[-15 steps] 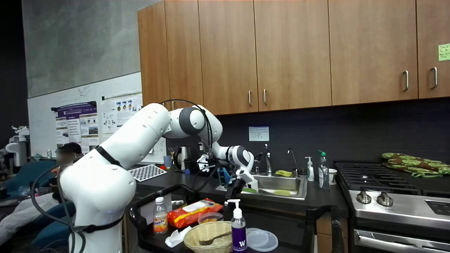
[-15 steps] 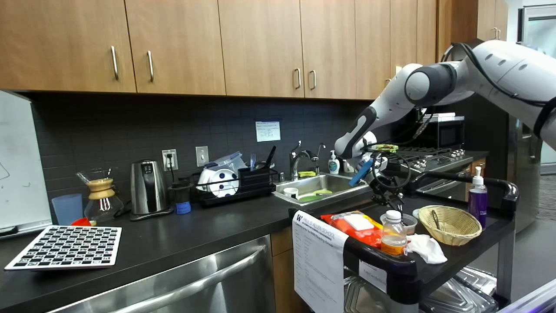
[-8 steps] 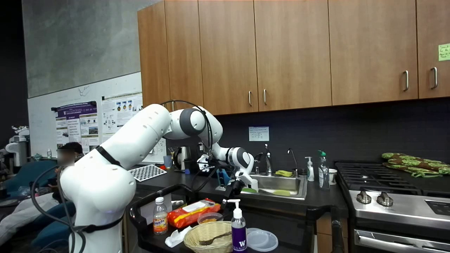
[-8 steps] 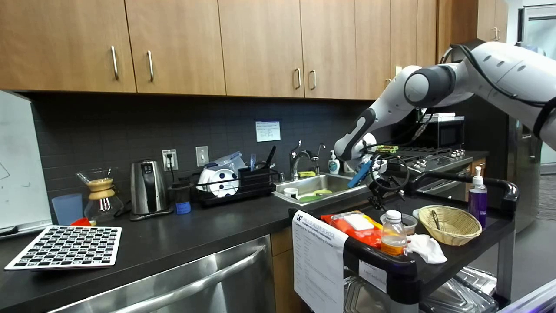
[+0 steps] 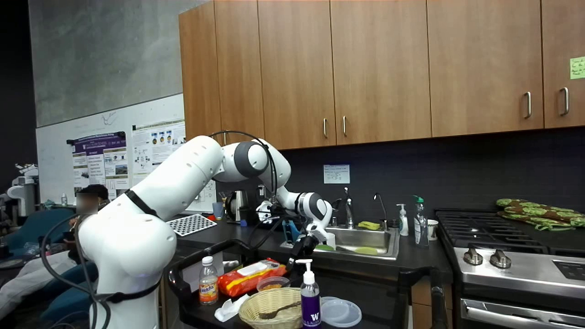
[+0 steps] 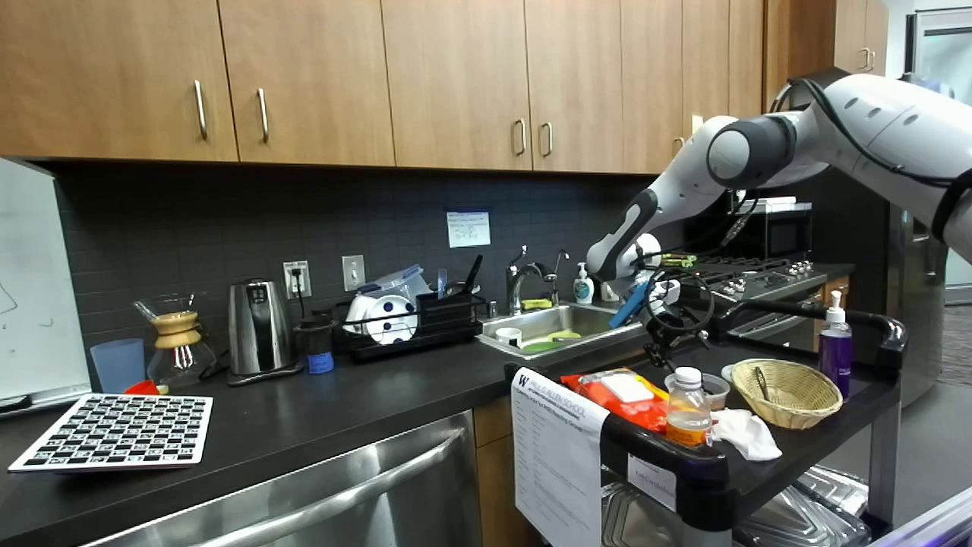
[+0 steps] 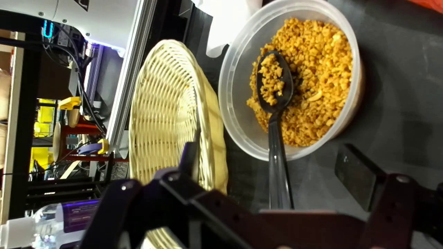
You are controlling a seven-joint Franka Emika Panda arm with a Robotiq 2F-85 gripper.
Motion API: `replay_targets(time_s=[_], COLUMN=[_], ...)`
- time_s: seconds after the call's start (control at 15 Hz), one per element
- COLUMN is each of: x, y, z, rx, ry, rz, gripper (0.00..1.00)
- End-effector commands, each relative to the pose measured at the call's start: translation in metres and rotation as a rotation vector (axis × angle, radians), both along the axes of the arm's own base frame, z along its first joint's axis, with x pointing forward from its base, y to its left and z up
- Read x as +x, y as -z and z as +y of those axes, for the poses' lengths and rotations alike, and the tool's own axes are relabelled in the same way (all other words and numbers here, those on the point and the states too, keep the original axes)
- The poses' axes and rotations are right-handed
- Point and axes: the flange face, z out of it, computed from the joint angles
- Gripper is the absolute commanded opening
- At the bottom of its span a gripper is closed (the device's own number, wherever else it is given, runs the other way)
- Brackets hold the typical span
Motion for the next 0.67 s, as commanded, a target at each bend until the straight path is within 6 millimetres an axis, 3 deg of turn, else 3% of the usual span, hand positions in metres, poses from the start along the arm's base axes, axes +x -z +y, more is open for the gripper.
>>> replay_targets(time_s=[0.0,0.4,0.6], x=[-0.003,-0.002,-0.002], y=[-0.005,-0.010,-0.011], z=[-0.013,-0.029,-0.032], rx=[-0.008,-0.014,-0.013], ry=[0.050,0.075,0.079], rz=[0.012,0.009,0.011], gripper=[1.00,1.00,0.90])
